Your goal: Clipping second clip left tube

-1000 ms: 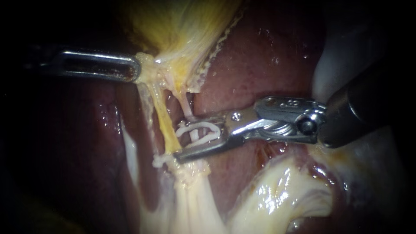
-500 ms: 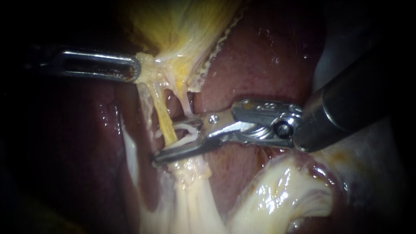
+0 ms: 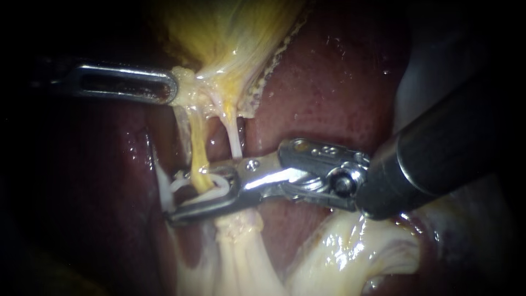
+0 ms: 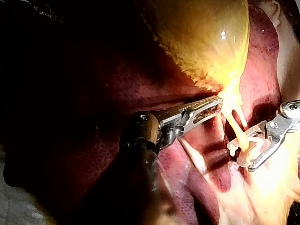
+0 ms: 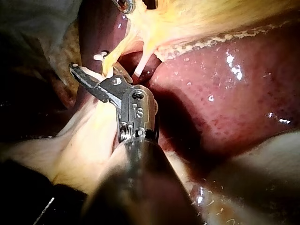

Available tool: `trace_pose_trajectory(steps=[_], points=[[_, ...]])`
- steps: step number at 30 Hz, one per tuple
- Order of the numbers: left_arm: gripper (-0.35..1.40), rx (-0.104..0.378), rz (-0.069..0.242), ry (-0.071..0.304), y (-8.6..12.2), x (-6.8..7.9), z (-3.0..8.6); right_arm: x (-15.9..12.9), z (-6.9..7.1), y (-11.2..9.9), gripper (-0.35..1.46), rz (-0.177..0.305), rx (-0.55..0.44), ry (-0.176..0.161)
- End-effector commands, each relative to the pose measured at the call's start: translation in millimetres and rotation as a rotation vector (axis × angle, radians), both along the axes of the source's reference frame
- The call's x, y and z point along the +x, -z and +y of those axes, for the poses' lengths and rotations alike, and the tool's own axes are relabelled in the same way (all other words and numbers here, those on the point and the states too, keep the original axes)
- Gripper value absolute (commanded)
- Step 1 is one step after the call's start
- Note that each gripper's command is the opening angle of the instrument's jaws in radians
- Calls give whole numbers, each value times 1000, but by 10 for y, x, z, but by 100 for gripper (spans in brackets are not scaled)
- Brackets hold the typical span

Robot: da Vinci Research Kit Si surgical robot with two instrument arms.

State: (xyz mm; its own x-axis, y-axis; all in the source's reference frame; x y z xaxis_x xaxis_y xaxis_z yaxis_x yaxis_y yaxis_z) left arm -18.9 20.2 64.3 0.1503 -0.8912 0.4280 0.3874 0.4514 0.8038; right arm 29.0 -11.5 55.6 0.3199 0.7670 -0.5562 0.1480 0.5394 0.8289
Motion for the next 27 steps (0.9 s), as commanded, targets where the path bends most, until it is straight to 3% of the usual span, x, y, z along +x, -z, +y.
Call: trace_pose_trajectory(steps=[1,10,27], points=[[-35,0,0,0,0,0,0,-1,1,0,32,-3,7,0],[-35,0,0,0,0,0,0,-11,4,2,-35,-26,76,-2],[-35,0,0,0,0,0,0,-15,4,-5,-35,-32,96,2]])
